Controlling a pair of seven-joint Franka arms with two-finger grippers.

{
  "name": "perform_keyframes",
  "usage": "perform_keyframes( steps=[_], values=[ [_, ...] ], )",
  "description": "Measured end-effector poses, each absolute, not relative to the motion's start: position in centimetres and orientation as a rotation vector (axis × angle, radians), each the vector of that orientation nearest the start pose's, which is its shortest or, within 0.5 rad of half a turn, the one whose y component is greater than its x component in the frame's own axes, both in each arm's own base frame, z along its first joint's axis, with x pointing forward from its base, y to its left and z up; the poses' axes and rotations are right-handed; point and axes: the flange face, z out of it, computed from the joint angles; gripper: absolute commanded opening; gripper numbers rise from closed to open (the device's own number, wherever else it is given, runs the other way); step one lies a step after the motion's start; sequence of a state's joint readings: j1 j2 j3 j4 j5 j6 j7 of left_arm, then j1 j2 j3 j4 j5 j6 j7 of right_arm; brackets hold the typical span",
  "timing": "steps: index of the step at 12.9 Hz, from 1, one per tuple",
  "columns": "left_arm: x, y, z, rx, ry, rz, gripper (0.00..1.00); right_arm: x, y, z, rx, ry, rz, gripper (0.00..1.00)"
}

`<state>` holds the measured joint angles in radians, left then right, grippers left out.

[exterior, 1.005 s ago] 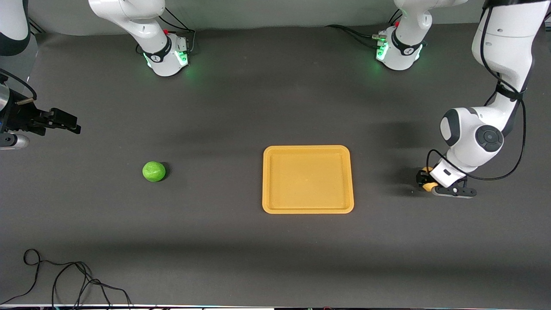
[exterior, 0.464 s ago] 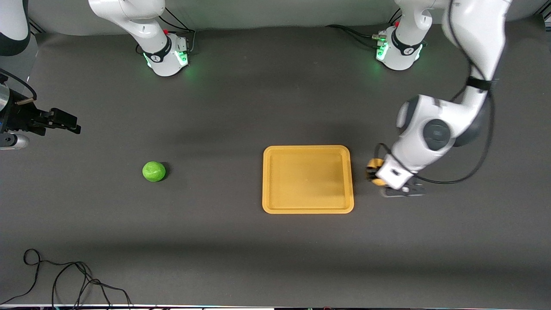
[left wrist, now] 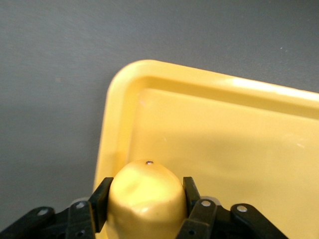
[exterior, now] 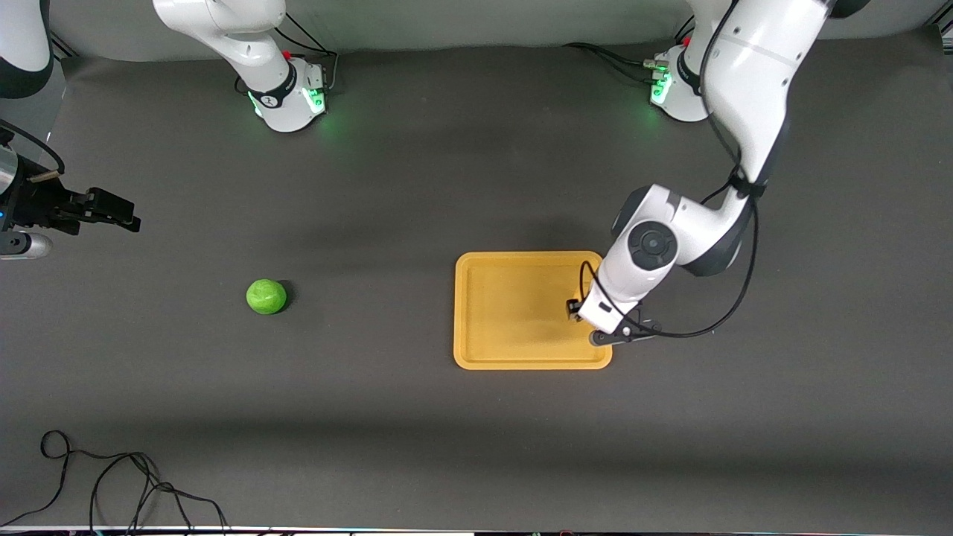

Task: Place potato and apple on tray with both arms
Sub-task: 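Carry the potato with the left gripper onto the tray and release, then withdraw the left gripper while the right gripper reaches the green apple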

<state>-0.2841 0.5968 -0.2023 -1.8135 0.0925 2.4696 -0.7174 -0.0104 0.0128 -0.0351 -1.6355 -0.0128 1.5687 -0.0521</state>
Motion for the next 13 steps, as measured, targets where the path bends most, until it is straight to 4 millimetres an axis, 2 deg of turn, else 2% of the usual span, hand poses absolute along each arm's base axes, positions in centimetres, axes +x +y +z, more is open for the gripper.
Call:
perform_keyframes(
  steps=[2, 5, 6, 7, 8, 10, 11, 13],
  values=[
    [58.6, -30.6, 20.3, -3.215, -0.328, -0.058, 0.28, 55.4, -2.7, 58.7, -3.148, -0.011, 0.127, 1.00],
    [58.6, -31.0, 19.9, -3.216, -0.342, -0.060, 0.29, 55.4, -2.7, 58.7, -3.148, -0.010, 0.127, 1.00],
    [58.5, -31.3, 19.9, -3.216, -0.341, -0.061, 0.35, 55.4, -2.7, 58.7, -3.148, -0.010, 0.127, 1.00],
    [58.3, -31.6, 19.9, -3.217, -0.341, -0.064, 0.47, 55.4, -2.7, 58.7, -3.148, -0.010, 0.127, 1.00],
    [58.3, -31.8, 19.9, -3.218, -0.341, -0.066, 0.77, 55.4, -2.7, 58.7, -3.148, -0.010, 0.127, 1.00],
    [58.3, -31.7, 19.7, -3.217, -0.344, -0.070, 0.94, 55.4, -2.7, 58.6, -3.148, -0.010, 0.128, 1.00],
    [58.4, -31.6, 19.6, -3.218, -0.347, -0.076, 0.98, 55.5, -2.7, 58.4, -3.148, -0.010, 0.125, 1.00],
    [58.6, -31.3, 19.4, -3.219, -0.353, -0.096, 0.99, 55.9, -2.4, 57.4, -3.151, -0.020, 0.094, 1.00]
  ],
)
